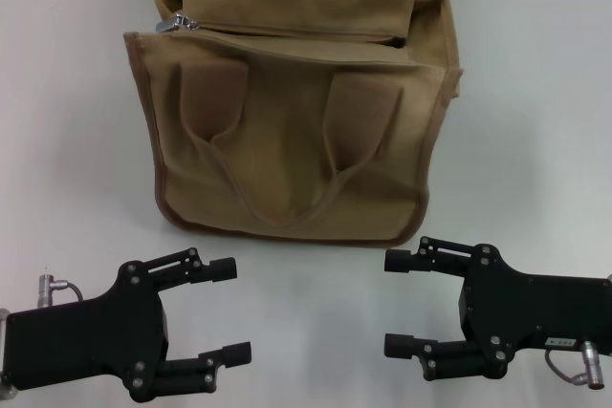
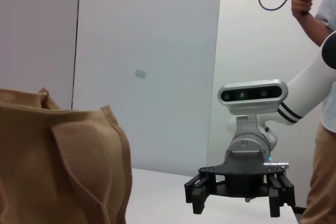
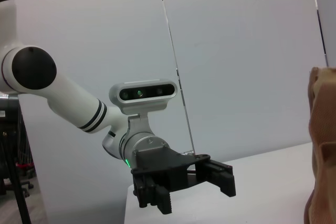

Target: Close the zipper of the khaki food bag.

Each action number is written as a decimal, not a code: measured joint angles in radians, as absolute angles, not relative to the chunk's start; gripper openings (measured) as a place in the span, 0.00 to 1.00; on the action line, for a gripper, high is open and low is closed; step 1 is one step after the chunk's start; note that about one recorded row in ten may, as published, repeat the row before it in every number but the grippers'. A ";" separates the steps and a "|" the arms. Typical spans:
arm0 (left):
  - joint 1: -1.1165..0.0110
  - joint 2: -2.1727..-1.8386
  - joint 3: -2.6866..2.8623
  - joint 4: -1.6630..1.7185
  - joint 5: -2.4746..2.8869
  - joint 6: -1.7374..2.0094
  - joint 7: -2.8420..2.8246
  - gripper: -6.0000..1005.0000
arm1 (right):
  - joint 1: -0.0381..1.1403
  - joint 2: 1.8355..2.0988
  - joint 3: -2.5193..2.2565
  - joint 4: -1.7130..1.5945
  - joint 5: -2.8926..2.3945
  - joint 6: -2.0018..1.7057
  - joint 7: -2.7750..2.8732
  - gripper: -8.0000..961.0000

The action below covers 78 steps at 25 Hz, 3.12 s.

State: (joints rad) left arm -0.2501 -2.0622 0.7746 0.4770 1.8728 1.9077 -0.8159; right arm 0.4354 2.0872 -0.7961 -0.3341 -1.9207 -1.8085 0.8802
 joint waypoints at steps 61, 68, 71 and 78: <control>-0.493 -2.076 0.104 0.158 1.757 1.581 -0.634 0.69 | 0.519 2.089 -0.782 -0.183 -1.909 -1.727 0.772 0.86; -0.483 -2.069 0.111 0.189 1.764 1.551 -0.647 0.41 | 0.522 2.089 -0.782 -0.183 -1.901 -1.700 0.771 0.86; -0.472 -2.069 0.159 0.238 1.765 1.526 -0.681 0.31 | 0.524 2.089 -0.782 -0.183 -1.898 -1.692 0.772 0.86; -0.444 -2.068 0.316 0.375 1.766 1.518 -0.796 0.26 | 0.528 2.089 -0.782 -0.183 -1.897 -1.689 0.772 0.86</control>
